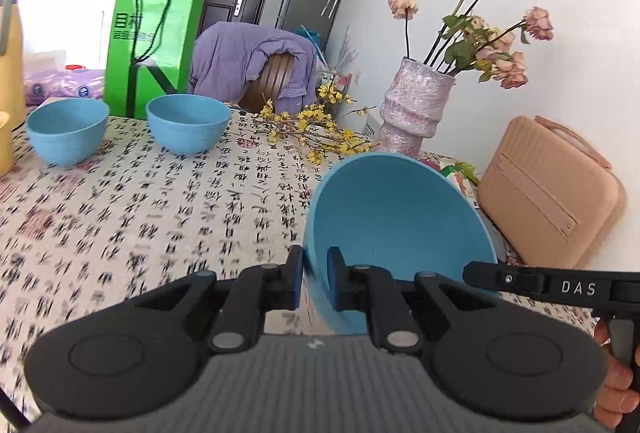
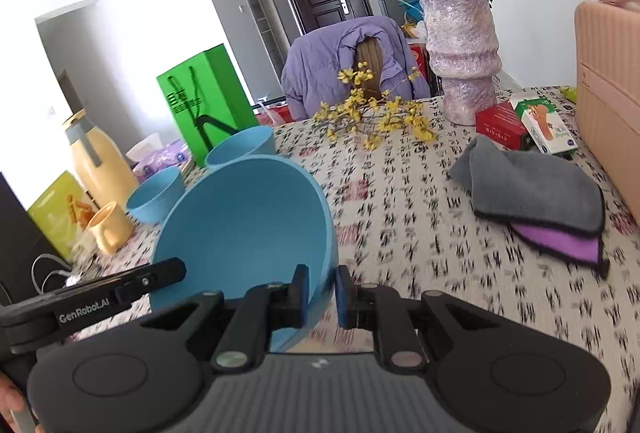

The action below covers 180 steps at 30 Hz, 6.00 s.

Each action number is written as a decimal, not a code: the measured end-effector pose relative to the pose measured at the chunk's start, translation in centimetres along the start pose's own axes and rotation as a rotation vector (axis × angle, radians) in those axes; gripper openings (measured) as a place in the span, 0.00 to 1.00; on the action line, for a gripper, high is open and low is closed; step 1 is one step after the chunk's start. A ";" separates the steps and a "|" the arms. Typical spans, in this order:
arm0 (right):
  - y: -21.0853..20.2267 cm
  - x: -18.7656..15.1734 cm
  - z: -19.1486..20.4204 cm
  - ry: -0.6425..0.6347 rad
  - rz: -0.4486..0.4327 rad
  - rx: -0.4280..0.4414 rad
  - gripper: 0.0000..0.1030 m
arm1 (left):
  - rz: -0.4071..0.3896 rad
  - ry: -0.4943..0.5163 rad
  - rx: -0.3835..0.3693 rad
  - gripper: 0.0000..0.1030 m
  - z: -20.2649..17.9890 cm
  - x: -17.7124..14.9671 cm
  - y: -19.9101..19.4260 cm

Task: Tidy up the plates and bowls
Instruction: 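Lift the blue bowl and carry it beside the cream plate stack, then lower the blue bowl onto the tablecloth and open both grippers, then move both grippers toward the two blue bowls near the green bag, then close both grippers on the rim of a blue bowl, then lift the blue bowl and carry it over the placed blue bowl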

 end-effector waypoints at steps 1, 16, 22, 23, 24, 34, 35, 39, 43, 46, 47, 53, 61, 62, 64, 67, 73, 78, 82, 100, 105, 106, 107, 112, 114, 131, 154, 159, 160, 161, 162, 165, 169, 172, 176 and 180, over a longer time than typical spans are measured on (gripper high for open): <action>-0.5 -0.5 0.4 -0.005 -0.001 0.000 0.13 | -0.005 -0.002 0.000 0.12 0.1 -0.4 -0.7; -5.7 -8.5 4.8 0.001 -0.001 -0.008 0.13 | -0.039 -0.020 -0.033 0.12 2.5 -5.5 -8.3; -5.2 -9.8 7.1 0.000 0.010 0.005 0.13 | -0.045 -0.048 -0.027 0.13 5.3 -5.7 -9.5; -5.0 -9.9 7.5 -0.001 0.013 0.010 0.13 | -0.044 -0.055 -0.023 0.13 5.8 -5.8 -9.6; -4.6 -10.0 8.1 -0.001 0.016 0.017 0.13 | -0.042 -0.063 -0.019 0.13 6.5 -5.7 -9.8; -0.1 -11.6 14.3 -0.024 0.045 0.078 0.14 | -0.055 -0.093 0.042 0.13 14.2 -5.7 -10.9; 0.5 -11.9 15.0 -0.025 0.052 0.083 0.14 | -0.056 -0.092 0.047 0.13 15.0 -5.7 -11.0; 2.9 -13.3 17.4 -0.013 0.079 0.099 0.14 | -0.044 -0.101 0.071 0.13 17.9 -5.9 -10.8; 5.0 -14.4 19.5 0.003 0.107 0.107 0.16 | -0.022 -0.114 0.085 0.13 20.4 -6.1 -10.2; 5.9 -14.8 20.4 0.007 0.103 0.095 0.16 | 0.010 -0.119 0.093 0.13 21.6 -6.5 -9.6; 6.1 -14.9 20.7 0.004 0.101 0.089 0.16 | 0.016 -0.118 0.096 0.13 21.9 -6.6 -9.4; 6.9 -15.4 21.6 -0.002 0.115 0.073 0.17 | 0.033 -0.128 0.098 0.14 22.9 -6.8 -9.0; 7.4 -15.7 21.6 0.033 0.137 0.093 0.27 | 0.075 -0.154 0.072 0.23 23.1 -7.4 -8.5; 7.5 -15.7 21.5 0.039 0.136 0.101 0.27 | 0.077 -0.154 0.072 0.24 23.1 -7.5 -8.4; 7.5 -15.6 21.6 0.025 0.118 0.098 0.30 | 0.079 -0.153 0.070 0.24 23.1 -7.6 -8.3; 7.6 -15.5 22.1 0.004 0.098 0.112 0.42 | 0.062 -0.159 0.060 0.36 23.0 -7.5 -8.4; 6.9 -14.8 22.6 -0.083 0.037 0.066 0.62 | -0.025 -0.092 0.068 0.67 22.4 -6.8 -9.6; 4.7 -14.2 22.7 -0.171 -0.064 0.032 0.72 | -0.147 -0.026 0.114 0.86 22.9 -6.7 -11.8; 2.6 -14.8 22.5 -0.244 -0.159 0.012 0.80 | -0.193 0.002 0.162 0.95 23.6 -7.6 -13.8; 0.2 -17.7 21.7 -0.307 -0.219 -0.003 0.88 | -0.268 0.051 0.237 1.00 23.0 -8.6 -16.2; 0.5 -16.7 21.4 -0.309 -0.224 -0.013 0.88 | -0.269 0.061 0.238 1.00 22.9 -7.3 -15.3; 0.5 -16.2 21.4 -0.307 -0.231 -0.010 0.88 | -0.267 0.059 0.239 1.00 23.0 -6.8 -15.1; 0.5 -15.7 21.4 -0.305 -0.234 -0.006 0.88 | -0.260 0.051 0.242 1.00 23.2 -6.3 -14.7; 1.0 -12.1 21.3 -0.289 -0.245 0.024 0.88 | -0.231 -0.007 0.256 1.00 24.6 -3.3 -12.6; 1.7 -10.7 21.1 -0.271 -0.231 0.036 0.88 | -0.224 -0.009 0.260 1.00 24.9 -2.0 -11.6; 17.1 9.9 20.5 -0.175 0.246 0.308 0.84 | 0.011 -0.208 0.240 0.91 32.0 12.4 4.7; 45.8 9.7 20.6 -0.125 0.377 0.247 0.41 | 0.198 -0.116 0.485 0.27 37.6 13.4 20.7; 45.8 9.7 21.4 -0.115 0.361 0.268 0.21 | 0.202 -0.127 0.489 0.13 37.2 13.4 20.3; 45.6 9.6 21.6 -0.127 0.363 0.254 0.20 | 0.198 -0.126 0.490 0.12 37.0 13.4 20.0; 45.3 9.6 21.7 -0.137 0.362 0.244 0.19 | 0.193 -0.124 0.487 0.12 36.7 13.4 19.6; 44.9 9.6 21.8 -0.149 0.360 0.237 0.19 | 0.189 -0.122 0.480 0.12 36.3 13.3 19.1; 43.1 9.6 21.8 -0.189 0.351 0.227 0.17 | 0.182 -0.115 0.454 0.13 35.1 12.9 17.5; 40.2 9.4 21.3 -0.174 0.342 0.237 0.17 | 0.190 -0.117 0.427 0.13 33.3 11.9 15.4; 38.1 8.9 21.1 -0.180 0.336 0.227 0.16 | 0.181 -0.112 0.405 0.13 31.8 11.5 13.5; 34.6 8.5 20.6 -0.169 0.316 0.228 0.16 | 0.161 -0.103 0.376 0.13 29.5 11.1 10.7; 30.3 8.2 20.1 -0.179 0.286 0.210 0.15 | 0.147 -0.094 0.335 0.13 27.0 10.9 7.8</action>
Point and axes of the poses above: each gripper's, at about its wrist camera, not at the fingertips, and y roughly the way its jaws point, z to its left, x to its top, the point moved 9 cm from there along y, roughly the way its jaws point, and after that the axes turned 9 degrees about x, right-handed, at the moved point
